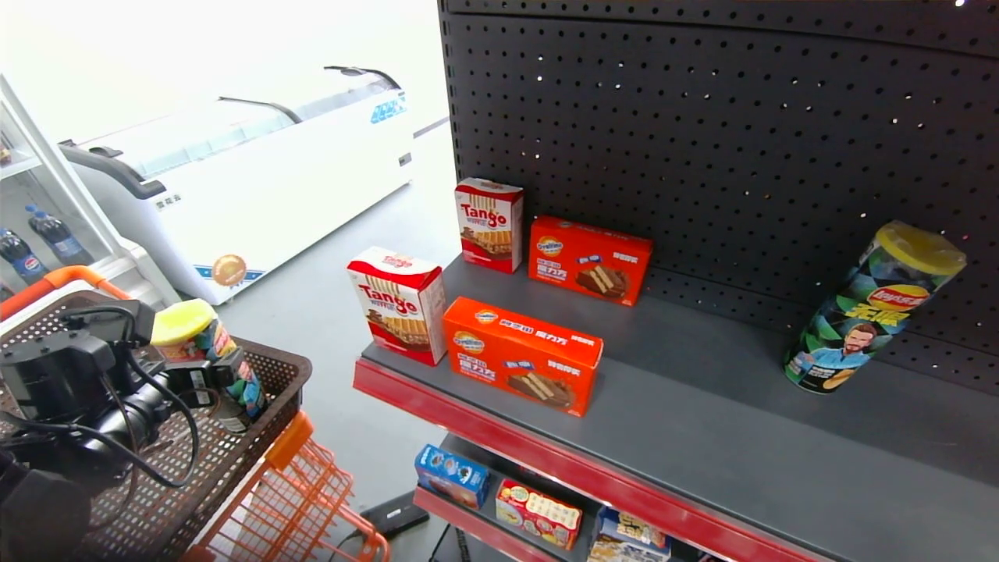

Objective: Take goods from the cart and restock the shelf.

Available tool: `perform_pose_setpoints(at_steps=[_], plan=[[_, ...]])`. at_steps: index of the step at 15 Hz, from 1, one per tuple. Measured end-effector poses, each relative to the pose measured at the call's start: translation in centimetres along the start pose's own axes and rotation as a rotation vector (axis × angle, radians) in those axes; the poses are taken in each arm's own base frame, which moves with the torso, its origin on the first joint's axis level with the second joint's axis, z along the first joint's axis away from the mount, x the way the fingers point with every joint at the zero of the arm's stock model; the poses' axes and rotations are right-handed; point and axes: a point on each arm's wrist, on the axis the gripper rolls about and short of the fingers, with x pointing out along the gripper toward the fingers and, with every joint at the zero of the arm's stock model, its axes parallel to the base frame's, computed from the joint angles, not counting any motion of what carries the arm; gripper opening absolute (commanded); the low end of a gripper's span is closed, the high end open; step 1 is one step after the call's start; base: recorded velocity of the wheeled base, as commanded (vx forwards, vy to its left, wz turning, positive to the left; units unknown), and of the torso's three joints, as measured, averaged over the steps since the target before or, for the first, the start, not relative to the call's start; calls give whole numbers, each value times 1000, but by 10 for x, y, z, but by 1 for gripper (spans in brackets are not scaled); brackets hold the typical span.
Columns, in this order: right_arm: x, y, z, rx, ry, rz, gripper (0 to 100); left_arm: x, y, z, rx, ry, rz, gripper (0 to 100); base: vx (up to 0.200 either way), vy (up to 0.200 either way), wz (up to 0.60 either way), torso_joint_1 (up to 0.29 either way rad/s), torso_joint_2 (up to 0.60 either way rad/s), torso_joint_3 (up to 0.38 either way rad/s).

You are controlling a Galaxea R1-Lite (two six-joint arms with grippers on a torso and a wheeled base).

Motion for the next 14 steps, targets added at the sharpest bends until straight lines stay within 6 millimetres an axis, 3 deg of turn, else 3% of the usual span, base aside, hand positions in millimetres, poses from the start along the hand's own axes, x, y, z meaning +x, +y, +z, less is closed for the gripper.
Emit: perform_pose_setpoints(at_steps=[14], plan=[[0, 0, 0, 0, 0, 1, 100, 77, 4, -23, 5, 2, -39, 100, 0, 0, 0, 0, 0, 0]])
